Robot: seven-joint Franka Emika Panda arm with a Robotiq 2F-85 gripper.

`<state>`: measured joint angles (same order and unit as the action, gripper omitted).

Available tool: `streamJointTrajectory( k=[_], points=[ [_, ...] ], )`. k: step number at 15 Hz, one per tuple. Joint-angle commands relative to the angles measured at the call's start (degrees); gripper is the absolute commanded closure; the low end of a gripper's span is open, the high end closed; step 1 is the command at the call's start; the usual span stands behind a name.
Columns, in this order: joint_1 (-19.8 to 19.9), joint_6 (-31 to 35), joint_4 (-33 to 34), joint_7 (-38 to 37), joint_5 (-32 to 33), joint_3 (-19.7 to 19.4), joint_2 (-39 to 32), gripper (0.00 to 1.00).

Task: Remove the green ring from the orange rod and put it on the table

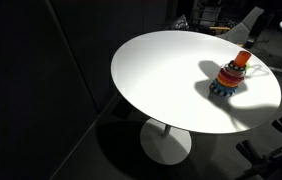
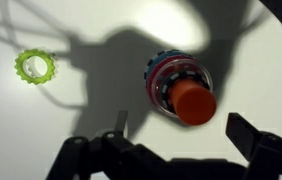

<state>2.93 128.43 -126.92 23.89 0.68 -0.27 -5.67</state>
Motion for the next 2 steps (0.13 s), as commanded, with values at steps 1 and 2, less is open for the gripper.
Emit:
streamJointTrajectory(
  k=[1, 2],
  points=[
    [-0.37, -3.86, 1.03, 2.09, -2.19, 0.59, 1.92, 0.0],
    [-0.47, -1.57, 0.41, 0.27, -0.87, 0.28, 0.49, 0.0]
  ],
)
